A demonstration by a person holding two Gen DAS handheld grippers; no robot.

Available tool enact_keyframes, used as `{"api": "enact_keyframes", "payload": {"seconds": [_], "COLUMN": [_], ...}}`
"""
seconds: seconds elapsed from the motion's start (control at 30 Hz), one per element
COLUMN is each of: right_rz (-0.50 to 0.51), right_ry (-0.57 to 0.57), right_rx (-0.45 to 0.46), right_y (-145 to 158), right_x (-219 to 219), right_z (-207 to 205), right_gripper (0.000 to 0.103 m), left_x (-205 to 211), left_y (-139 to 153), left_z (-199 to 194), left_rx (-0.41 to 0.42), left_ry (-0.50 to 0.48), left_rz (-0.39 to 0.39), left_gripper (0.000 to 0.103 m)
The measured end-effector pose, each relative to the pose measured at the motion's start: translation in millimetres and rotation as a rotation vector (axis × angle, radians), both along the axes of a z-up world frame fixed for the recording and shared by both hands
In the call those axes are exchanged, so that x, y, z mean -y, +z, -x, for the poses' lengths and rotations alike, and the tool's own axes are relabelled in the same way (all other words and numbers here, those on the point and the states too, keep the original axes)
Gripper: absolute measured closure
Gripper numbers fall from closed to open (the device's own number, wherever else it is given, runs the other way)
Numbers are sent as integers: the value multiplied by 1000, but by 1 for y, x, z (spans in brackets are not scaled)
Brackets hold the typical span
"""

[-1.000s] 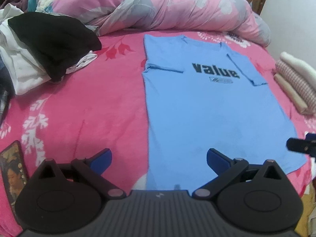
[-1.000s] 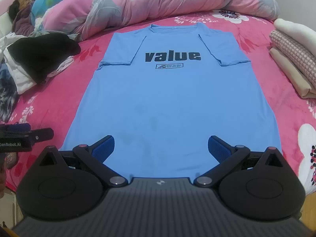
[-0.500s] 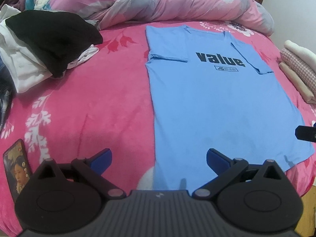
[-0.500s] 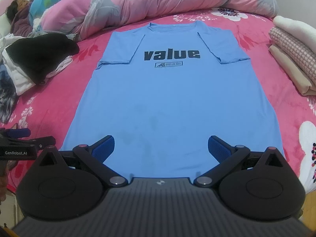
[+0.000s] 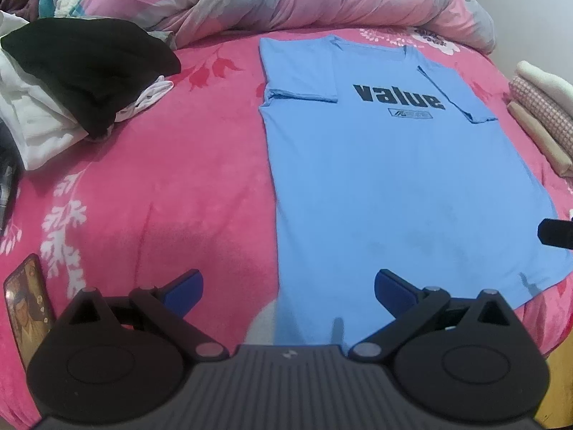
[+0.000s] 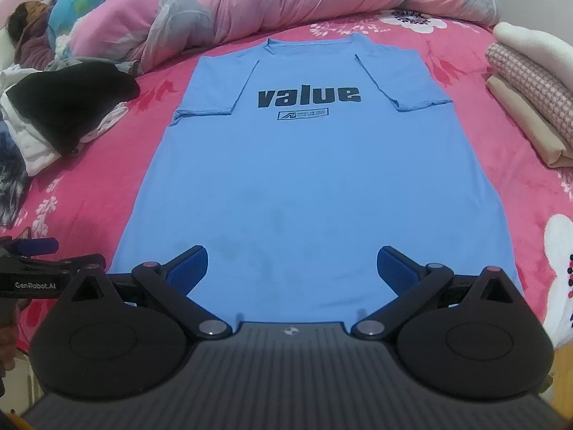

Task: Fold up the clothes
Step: 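Pull both grippers back from the hem and hold them open above the shirt, then grasp the shirt hem with the left gripper while the right gripper grasps the hem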

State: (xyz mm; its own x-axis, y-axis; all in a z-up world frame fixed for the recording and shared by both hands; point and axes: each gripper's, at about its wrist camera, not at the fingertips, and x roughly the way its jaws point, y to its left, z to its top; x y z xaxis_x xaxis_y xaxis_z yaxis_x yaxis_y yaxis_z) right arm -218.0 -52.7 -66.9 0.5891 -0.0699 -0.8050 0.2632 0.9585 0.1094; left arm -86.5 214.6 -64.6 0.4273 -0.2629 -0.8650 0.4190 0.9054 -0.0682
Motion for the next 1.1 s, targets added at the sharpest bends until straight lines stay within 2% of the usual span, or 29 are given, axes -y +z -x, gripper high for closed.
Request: {"api": "enact_keyframes", "payload": {"seconds": [0.23,0.53,0.7,0.87,1.1], "right_rz": [-7,-22,-32,-40,-61], "right_ry": [2,0,-14,-28,-24], "right_rx": [-8,-22,-33,-48,-62], "right_y": [-4,-10,-13,-17,-20], "right_x": [1,2,6,18,35], "right_z": [-3,-7,-6,-4,-3], "right_gripper": [2,2,3,3,4], "left_x": [-2,-4,0,8,15], "left_y": [-7,-22,-33,-41,-45], "left_z": [1,1,-5,-8,-14], "left_rx": [-24,-57,-105,-136,-151], "left_ry": [1,-49,-69,-97,-93], "left_rz": [-18,-44,-27,-6,-6], "left_gripper": [1,2,16,42,62]}}
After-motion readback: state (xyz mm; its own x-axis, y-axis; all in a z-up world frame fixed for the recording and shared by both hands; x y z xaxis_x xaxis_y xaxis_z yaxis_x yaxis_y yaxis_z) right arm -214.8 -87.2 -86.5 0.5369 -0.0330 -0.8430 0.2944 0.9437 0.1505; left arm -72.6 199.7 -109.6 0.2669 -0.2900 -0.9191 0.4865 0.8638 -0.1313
